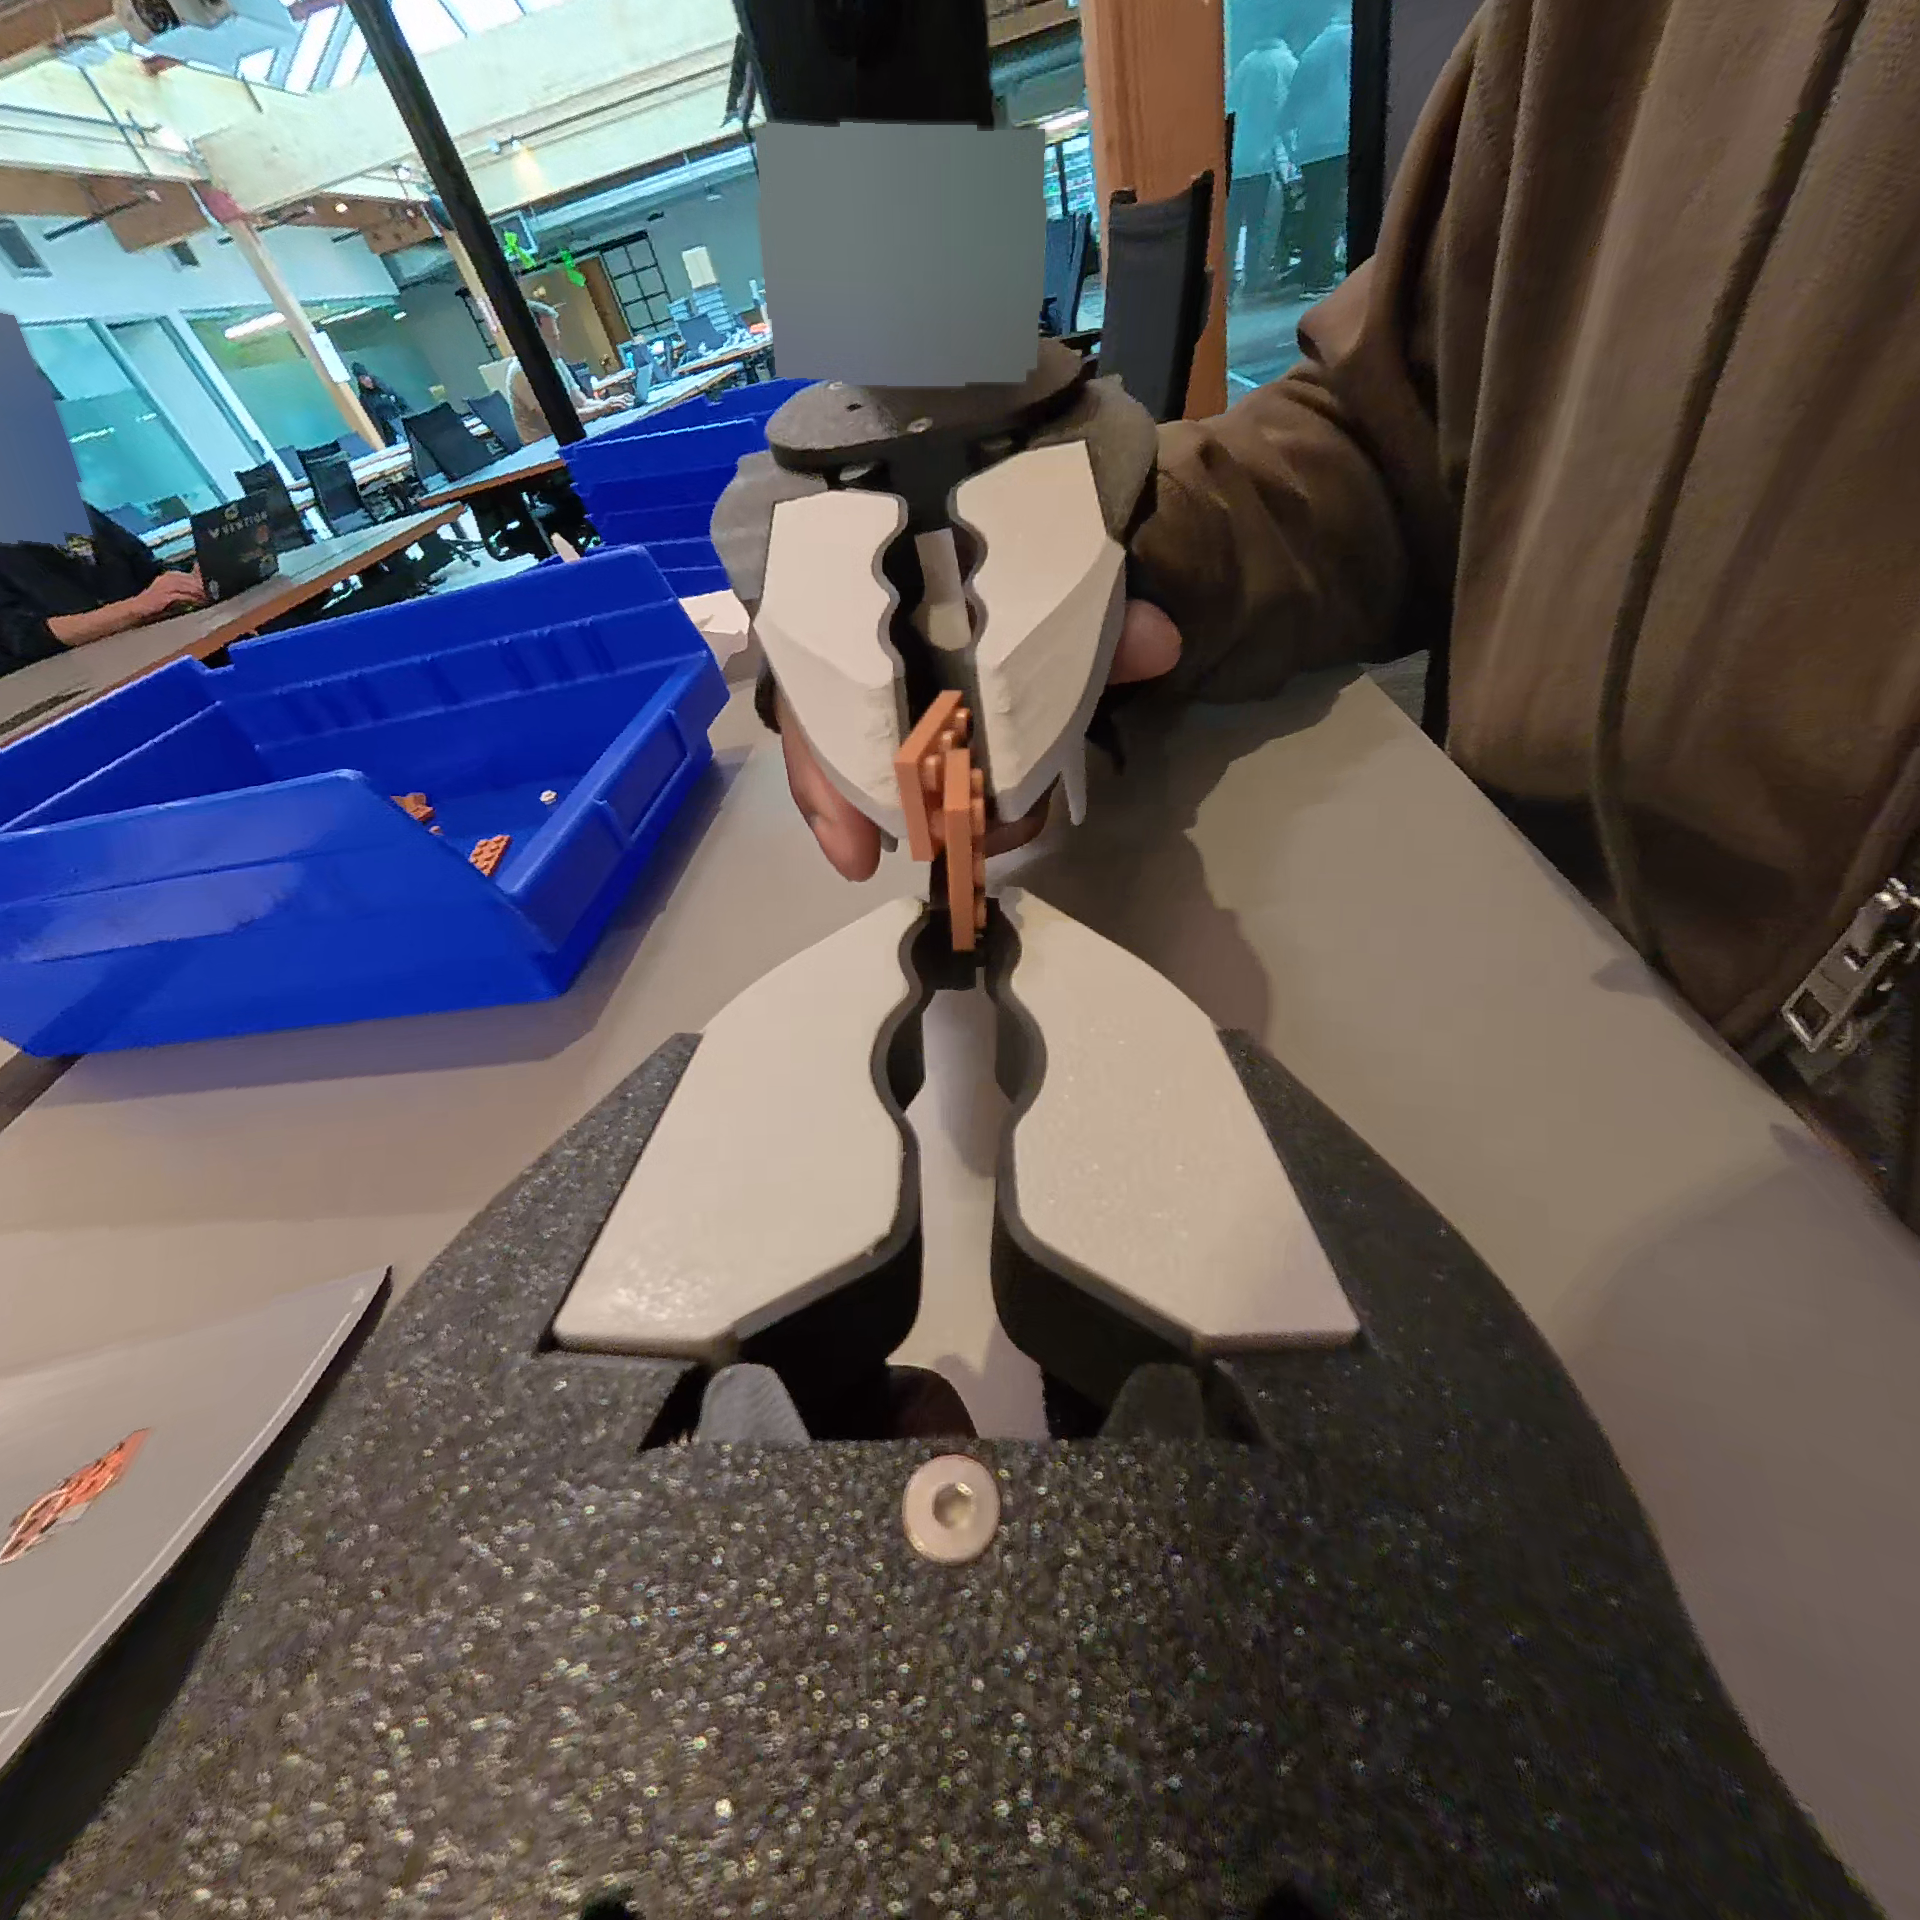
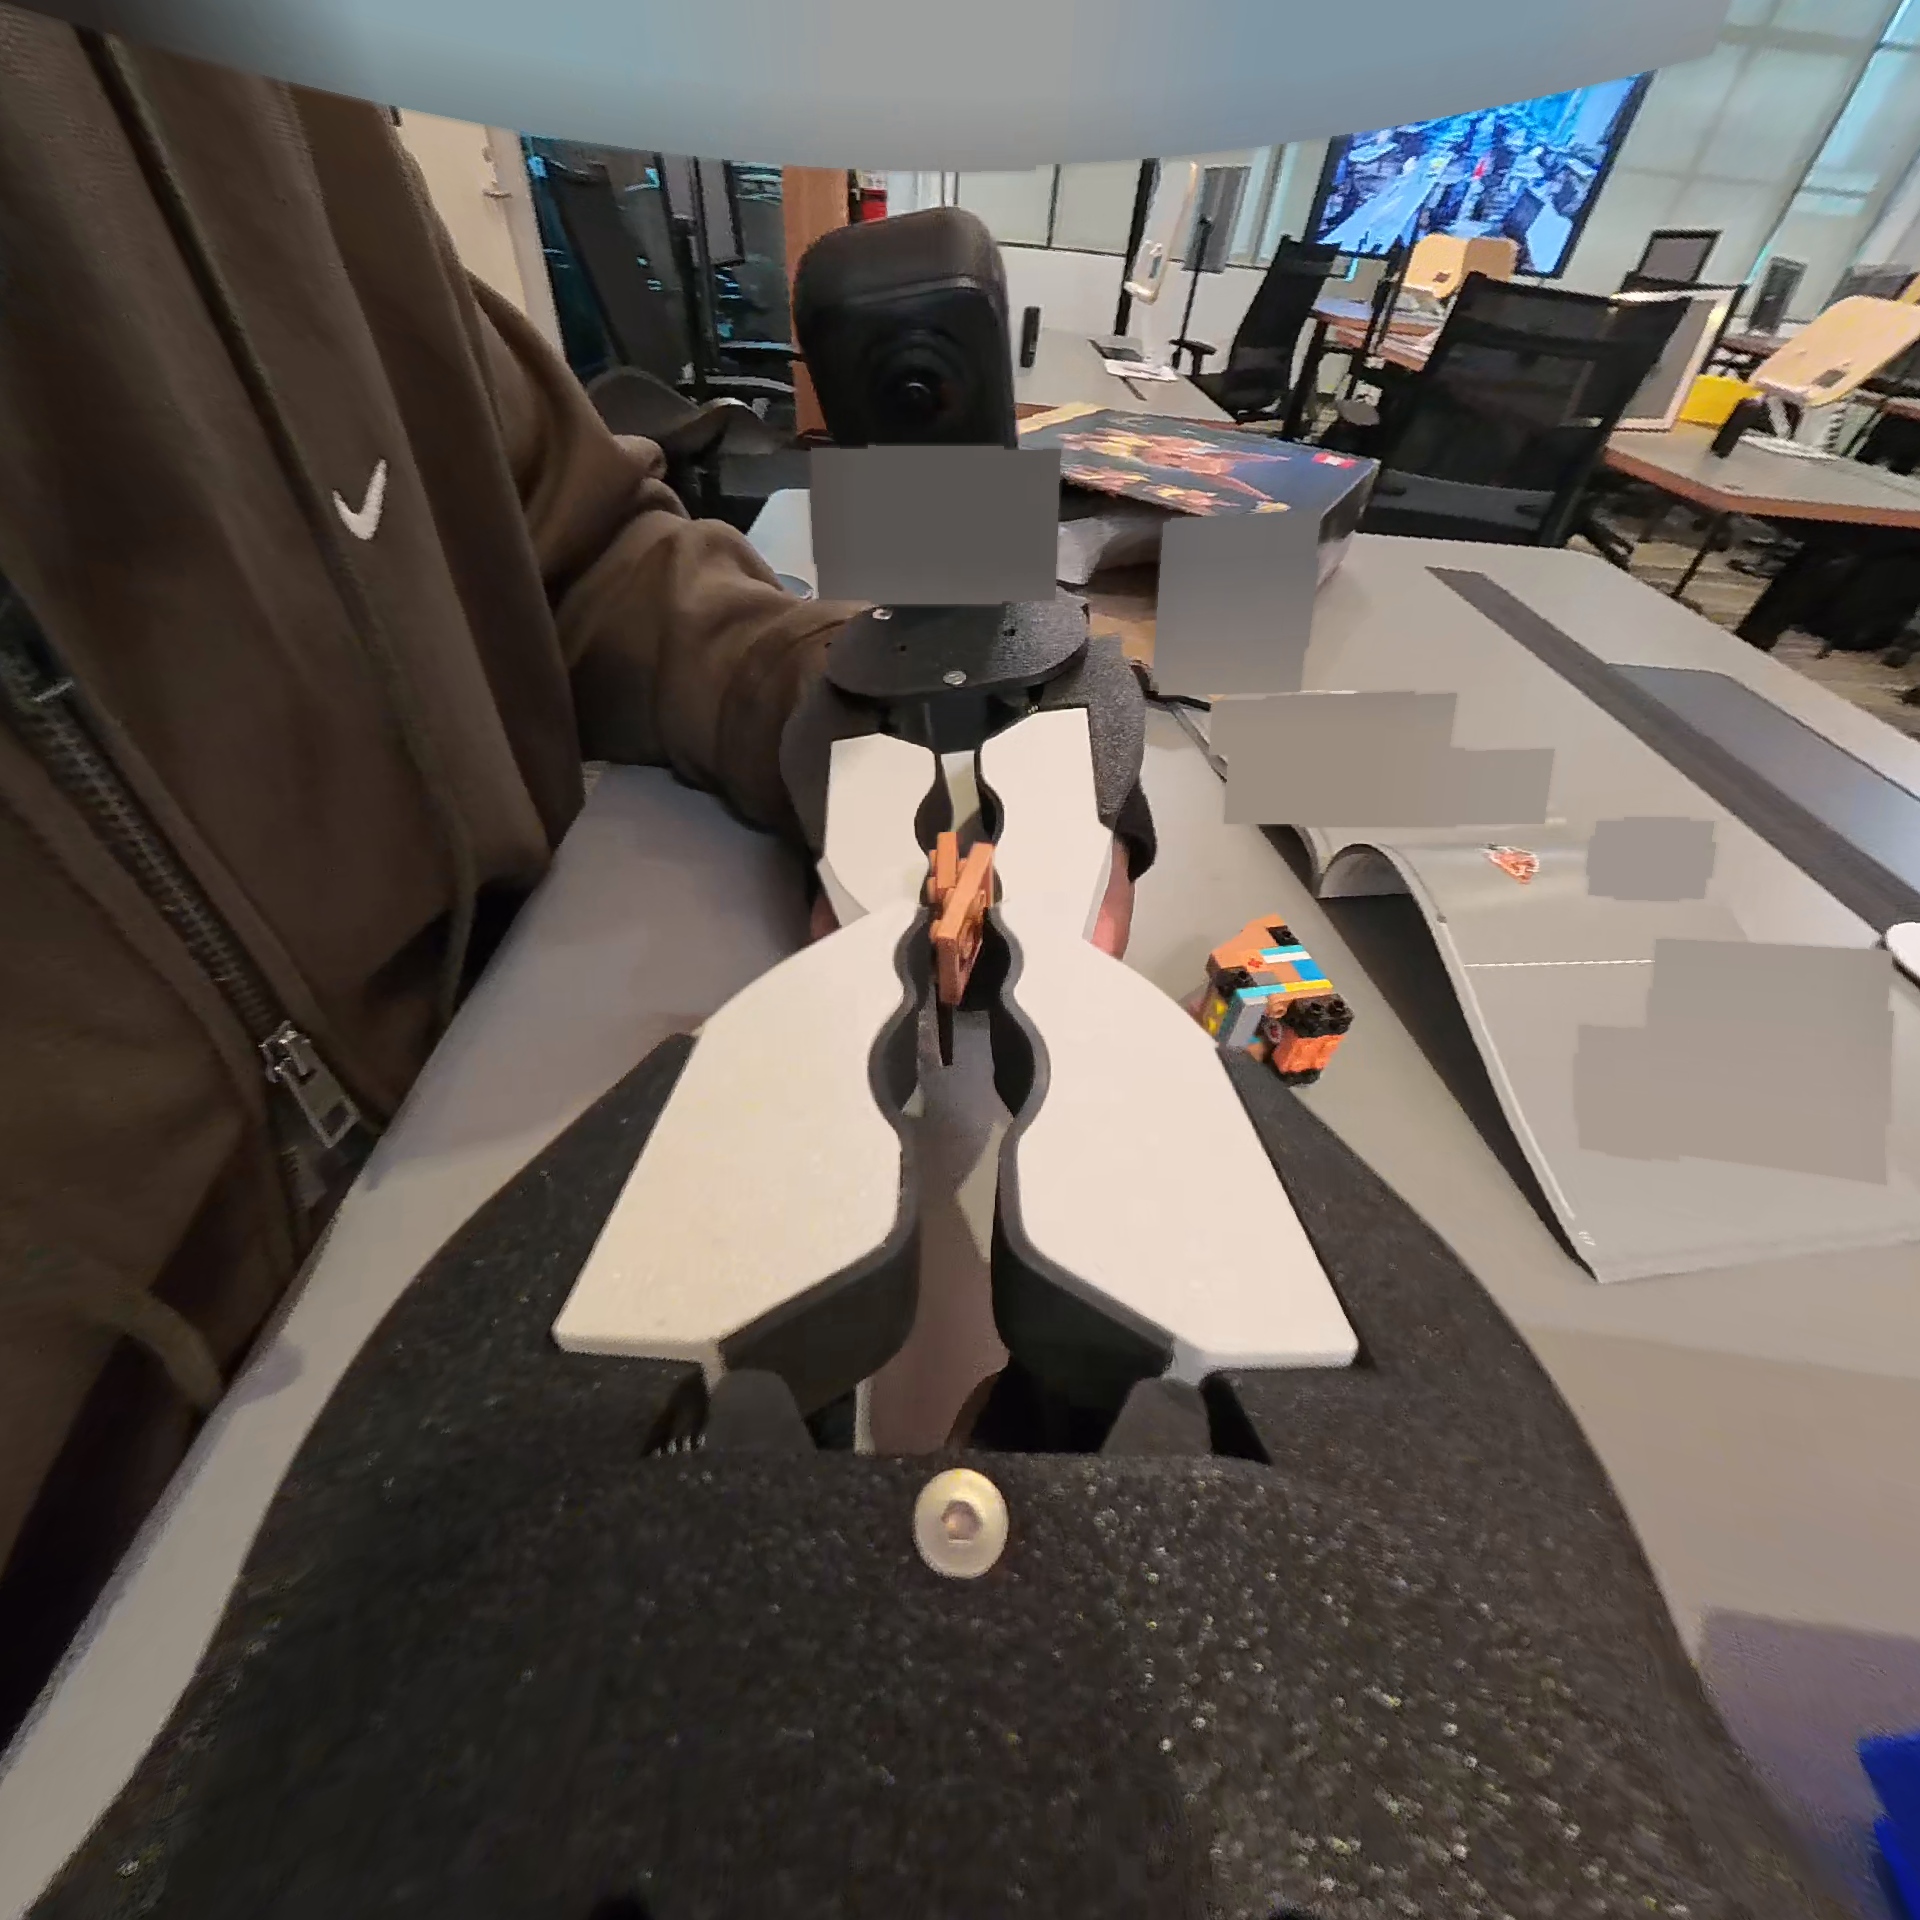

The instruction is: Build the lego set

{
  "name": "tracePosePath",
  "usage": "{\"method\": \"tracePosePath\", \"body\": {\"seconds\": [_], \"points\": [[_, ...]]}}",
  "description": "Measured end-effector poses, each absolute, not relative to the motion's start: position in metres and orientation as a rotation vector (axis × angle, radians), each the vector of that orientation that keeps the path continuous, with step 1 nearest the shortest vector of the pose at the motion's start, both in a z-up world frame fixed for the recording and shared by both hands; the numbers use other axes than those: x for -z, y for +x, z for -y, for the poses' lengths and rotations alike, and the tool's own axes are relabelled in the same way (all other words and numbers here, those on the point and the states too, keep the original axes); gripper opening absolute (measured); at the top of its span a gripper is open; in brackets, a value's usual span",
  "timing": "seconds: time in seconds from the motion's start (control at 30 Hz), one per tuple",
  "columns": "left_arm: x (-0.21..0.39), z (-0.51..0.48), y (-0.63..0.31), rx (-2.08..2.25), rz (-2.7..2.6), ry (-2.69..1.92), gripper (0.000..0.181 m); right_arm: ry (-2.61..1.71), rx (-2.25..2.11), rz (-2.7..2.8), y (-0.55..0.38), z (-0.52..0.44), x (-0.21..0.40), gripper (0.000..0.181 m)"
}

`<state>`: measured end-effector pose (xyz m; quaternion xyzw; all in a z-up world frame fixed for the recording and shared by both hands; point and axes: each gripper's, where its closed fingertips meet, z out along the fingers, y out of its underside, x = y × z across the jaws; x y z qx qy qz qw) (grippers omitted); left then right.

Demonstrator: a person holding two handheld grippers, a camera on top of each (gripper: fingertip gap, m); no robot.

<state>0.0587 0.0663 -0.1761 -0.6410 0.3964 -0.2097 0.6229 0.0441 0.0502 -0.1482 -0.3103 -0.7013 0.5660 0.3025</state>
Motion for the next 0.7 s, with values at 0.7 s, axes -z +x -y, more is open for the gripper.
{"method": "tracePosePath", "body": {"seconds": [0.7], "points": [[0.1753,-0.0601,0.0633,0.499,-0.955,-1.439,0.008,-0.769,-1.470,1.882,0.0487,-0.0442,0.1450,0.007]]}}
